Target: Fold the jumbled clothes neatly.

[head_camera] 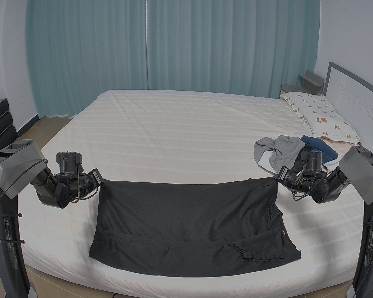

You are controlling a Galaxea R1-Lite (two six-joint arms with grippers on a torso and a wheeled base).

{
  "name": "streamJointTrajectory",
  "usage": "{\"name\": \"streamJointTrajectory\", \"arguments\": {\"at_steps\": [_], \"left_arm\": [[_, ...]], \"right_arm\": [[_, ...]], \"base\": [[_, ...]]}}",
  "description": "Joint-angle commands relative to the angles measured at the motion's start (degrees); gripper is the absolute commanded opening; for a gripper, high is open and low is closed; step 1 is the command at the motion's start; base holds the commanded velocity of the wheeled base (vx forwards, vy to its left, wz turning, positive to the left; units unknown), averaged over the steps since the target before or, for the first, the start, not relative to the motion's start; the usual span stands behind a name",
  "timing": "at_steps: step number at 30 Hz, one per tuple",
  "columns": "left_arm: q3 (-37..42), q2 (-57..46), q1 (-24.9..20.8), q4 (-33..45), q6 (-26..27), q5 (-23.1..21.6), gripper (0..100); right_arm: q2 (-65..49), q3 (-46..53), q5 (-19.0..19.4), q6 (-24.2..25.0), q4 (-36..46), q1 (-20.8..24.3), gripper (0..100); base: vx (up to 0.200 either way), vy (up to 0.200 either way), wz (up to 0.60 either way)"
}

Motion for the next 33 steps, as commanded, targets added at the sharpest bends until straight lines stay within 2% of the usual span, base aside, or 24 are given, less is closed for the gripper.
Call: {"name": "streamJointTrajectory", "arguments": {"at_steps": [1,14,20,23,33], "left_arm": [[-0.4,0.4,-0.1,-0.2,0.0,0.0,0],[2.2,-0.2,-0.3,-0.2,3.2,0.3,0],[5.1,-1.6,-0.3,-0.4,5.3,0.3,0],[6.5,-2.3,-0.2,-0.5,6.2,0.3,0],[17.4,-3.8,-0.1,-10.9,10.4,0.0,0]], "right_arm": [[0.2,-0.2,-0.1,0.2,-0.6,-0.2,0],[-1.3,3.1,0.7,0.3,-0.3,0.2,0],[-4.1,7.6,4.0,-0.2,0.2,-0.1,0],[-4.3,9.1,4.2,-1.2,0.2,-0.3,0],[-7.4,16.3,7.0,-5.1,0.1,-0.9,0]], "base": [[0.000,0.000,0.00],[0.000,0.000,0.00],[0.000,0.000,0.00],[0.000,0.000,0.00],[0.000,0.000,0.00]]}}
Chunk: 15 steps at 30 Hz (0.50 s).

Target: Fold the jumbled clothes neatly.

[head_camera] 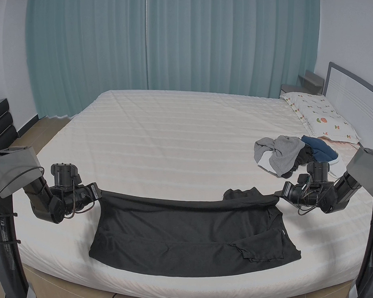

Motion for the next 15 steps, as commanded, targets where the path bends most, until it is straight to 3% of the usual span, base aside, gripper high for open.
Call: {"name": "streamJointTrajectory", "arguments": {"at_steps": [1,6,15], "left_arm": [[5.3,-0.3,0.1,-2.7,2.6,0.0,0],[8.6,-0.4,0.1,-4.9,3.8,0.0,0],[17.6,-1.6,0.4,-11.9,9.2,0.0,0]], "right_arm": [[-1.8,3.9,0.7,-1.7,-0.1,-0.2,0],[-2.4,6.8,0.9,-3.9,-0.4,-1.0,0],[-6.5,14.4,4.7,-7.9,-0.6,-4.7,0]], "base": [[0.000,0.000,0.00],[0.000,0.000,0.00],[0.000,0.000,0.00]]}}
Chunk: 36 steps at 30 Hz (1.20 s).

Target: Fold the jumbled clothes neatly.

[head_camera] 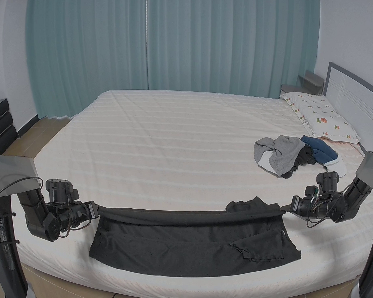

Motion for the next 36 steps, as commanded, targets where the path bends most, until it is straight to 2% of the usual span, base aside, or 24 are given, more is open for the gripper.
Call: {"name": "streamJointTrajectory", "arguments": {"at_steps": [1,10,21,22,31,36], "left_arm": [[4.6,-0.4,0.2,-2.7,2.2,0.0,0],[13.3,1.2,0.0,-12.3,6.0,0.0,0],[17.3,3.3,-0.2,-16.6,6.3,-0.2,0],[17.5,3.3,-0.2,-16.6,6.3,-0.2,100],[19.3,3.1,-0.2,-18.2,6.0,-0.5,100],[18.9,2.7,0.2,-19.6,5.0,-0.7,100]], "right_arm": [[-2.2,4.0,0.6,-2.0,-0.1,-1.7,0],[-1.8,10.7,1.7,-6.0,-2.1,-1.8,0],[-1.1,15.3,1.6,-7.6,-8.5,-1.8,0],[-1.0,15.4,1.6,-7.6,-8.5,-1.8,100],[-1.5,14.7,1.8,-6.4,-8.6,-1.5,100],[-3.0,13.0,1.8,-1.4,-8.7,-1.2,100]], "base": [[0.000,0.000,0.00],[0.000,0.000,0.00],[0.000,0.000,0.00],[0.000,0.000,0.00],[0.000,0.000,0.00],[0.000,0.000,0.00]]}}
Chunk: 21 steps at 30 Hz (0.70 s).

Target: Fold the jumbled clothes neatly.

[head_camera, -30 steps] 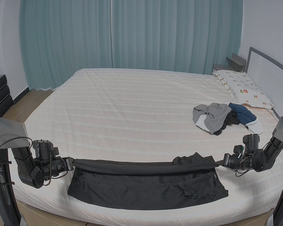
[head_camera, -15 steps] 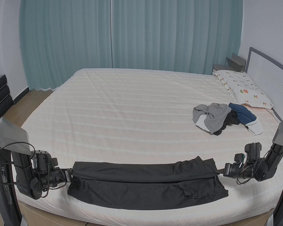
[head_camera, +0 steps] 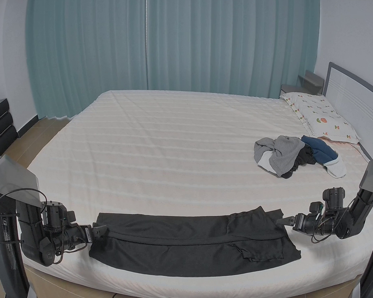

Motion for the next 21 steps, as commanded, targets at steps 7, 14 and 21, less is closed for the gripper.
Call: {"name": "streamJointTrajectory", "arguments": {"at_steps": [7,14,21], "left_arm": [[-5.3,-1.3,0.4,0.4,-11.1,0.0,100],[-13.7,-1.7,-0.1,9.3,-17.0,0.0,100],[-27.6,-3.1,-0.3,31.3,-25.7,-0.1,100]], "right_arm": [[-0.4,-5.8,-0.2,10.4,0.0,1.3,100],[1.8,-8.2,-0.3,14.8,-0.1,2.6,100],[4.9,-10.4,-0.2,18.3,-0.1,2.7,100]], "base": [[0.000,0.000,0.00],[0.000,0.000,0.00],[0.000,0.000,0.00]]}}
